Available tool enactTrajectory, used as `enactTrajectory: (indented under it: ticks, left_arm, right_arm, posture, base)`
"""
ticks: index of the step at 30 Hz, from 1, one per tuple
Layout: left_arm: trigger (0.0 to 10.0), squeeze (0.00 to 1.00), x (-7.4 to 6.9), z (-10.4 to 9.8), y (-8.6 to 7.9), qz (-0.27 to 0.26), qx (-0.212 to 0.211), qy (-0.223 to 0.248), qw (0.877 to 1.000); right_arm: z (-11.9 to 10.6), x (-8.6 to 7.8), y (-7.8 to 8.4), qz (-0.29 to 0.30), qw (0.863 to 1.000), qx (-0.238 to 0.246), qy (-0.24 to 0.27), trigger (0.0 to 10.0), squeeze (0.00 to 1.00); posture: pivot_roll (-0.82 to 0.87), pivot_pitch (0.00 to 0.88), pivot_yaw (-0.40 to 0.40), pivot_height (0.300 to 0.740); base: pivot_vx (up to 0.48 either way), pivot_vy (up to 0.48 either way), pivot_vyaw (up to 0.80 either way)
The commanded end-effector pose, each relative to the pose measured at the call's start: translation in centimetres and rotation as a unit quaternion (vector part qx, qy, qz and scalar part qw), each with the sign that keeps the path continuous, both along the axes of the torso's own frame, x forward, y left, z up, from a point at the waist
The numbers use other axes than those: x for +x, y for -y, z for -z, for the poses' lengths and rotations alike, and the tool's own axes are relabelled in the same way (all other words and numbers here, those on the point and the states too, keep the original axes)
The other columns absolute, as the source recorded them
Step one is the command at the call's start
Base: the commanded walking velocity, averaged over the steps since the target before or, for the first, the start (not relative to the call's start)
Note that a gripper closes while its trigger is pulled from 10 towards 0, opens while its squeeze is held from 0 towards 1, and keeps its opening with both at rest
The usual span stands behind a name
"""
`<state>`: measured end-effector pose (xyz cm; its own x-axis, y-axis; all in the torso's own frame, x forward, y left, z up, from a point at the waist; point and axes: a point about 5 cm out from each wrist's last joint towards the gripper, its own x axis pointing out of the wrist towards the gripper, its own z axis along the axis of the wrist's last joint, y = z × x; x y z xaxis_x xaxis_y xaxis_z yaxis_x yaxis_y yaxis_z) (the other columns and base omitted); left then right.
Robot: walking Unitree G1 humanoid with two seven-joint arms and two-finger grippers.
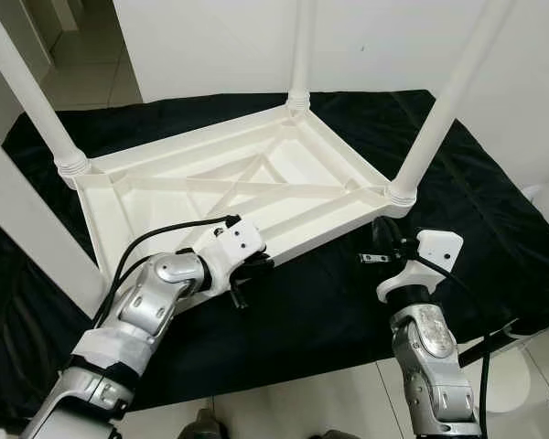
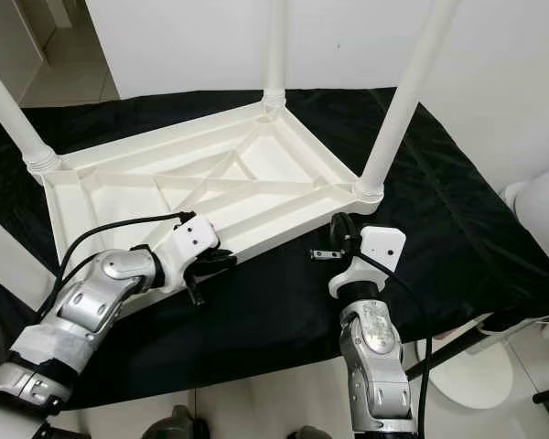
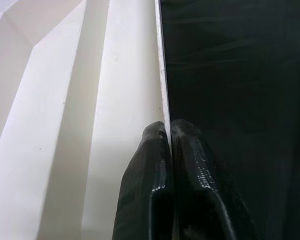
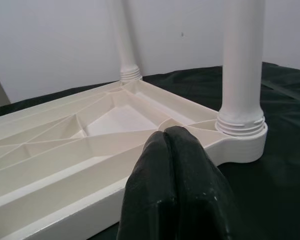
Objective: Building children table
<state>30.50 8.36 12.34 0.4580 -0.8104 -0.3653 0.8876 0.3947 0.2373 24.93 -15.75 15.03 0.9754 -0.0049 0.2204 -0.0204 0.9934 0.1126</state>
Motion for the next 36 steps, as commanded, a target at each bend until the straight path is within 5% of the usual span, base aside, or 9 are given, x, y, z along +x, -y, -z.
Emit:
enactTrajectory:
  ticks: [1, 5, 6, 18, 20, 21, 26, 27, 36]
  left_arm:
    - [0.0, 0.00, -0.1, -0.7, 1.3, 0.026, -0.021, 0.023, 0.999]
    - [1.1, 0.00, 0.2, -1.1, 2.1, 0.029, -0.044, 0.021, 0.998]
    - [10.0, 0.00, 0.2, -1.3, 2.6, 0.026, -0.073, 0.010, 0.997]
    - [10.0, 0.00, 1.1, -3.3, 4.7, -0.037, -0.223, 0.009, 0.974]
    - [10.0, 0.21, 1.4, -3.5, 4.7, -0.037, -0.234, 0.004, 0.971]
    - [10.0, 1.00, 1.6, -3.7, 4.6, -0.030, -0.251, -0.015, 0.967]
    - [10.0, 1.00, 1.4, -4.0, 4.6, -0.007, -0.236, 0.011, 0.972]
    - [10.0, 0.00, 1.2, -4.4, 4.6, 0.004, -0.243, 0.030, 0.970]
    - [10.0, 0.00, -0.6, -5.1, 4.5, 0.060, -0.278, 0.060, 0.957]
  right_arm:
    - [0.0, -0.1, 0.0, 0.004, 1.000, 0.000, 0.001, 10.0, 0.00]
    - [0.1, -0.3, 0.1, 0.013, 1.000, -0.002, 0.003, 10.0, 0.00]
    - [0.2, -0.4, 0.2, 0.018, 1.000, -0.005, 0.003, 10.0, 0.00]
    - [1.3, 0.0, 0.8, 0.006, 0.998, -0.055, -0.010, 10.0, 0.00]
    - [1.3, 0.2, 0.8, -0.003, 0.998, -0.063, -0.009, 10.0, 0.00]
    - [1.2, 0.6, 0.6, -0.013, 0.997, -0.071, -0.007, 10.0, 0.00]
    - [0.9, 1.2, 0.4, -0.020, 0.997, -0.078, 0.002, 10.0, 0.00]
    - [0.8, 1.5, 0.4, -0.020, 0.997, -0.080, 0.004, 10.0, 0.00]
    - [1.1, 2.1, 0.0, -0.011, 0.997, -0.072, 0.009, 10.0, 0.00]
  posture:
    - [-0.05, 0.006, 0.032, 0.740]
    - [-0.06, 0.000, 0.048, 0.740]
    - [-0.07, 0.000, 0.063, 0.740]
    - [-0.05, 0.000, 0.065, 0.740]
    - [-0.05, 0.000, 0.072, 0.740]
    - [-0.06, 0.000, 0.080, 0.740]
    - [-0.06, 0.000, 0.086, 0.740]
    - [-0.06, 0.000, 0.086, 0.740]
    - [-0.03, 0.000, 0.063, 0.740]
  base:
    - [0.000, 0.000, 0.00]
    - [0.000, 0.000, 0.00]
    - [0.000, 0.000, 0.00]
    - [0.000, 0.000, 0.00]
    - [0.000, 0.000, 0.00]
    - [0.000, 0.000, 0.00]
    - [0.000, 0.000, 0.00]
    - [0.000, 0.000, 0.00]
    - [0.000, 0.000, 0.00]
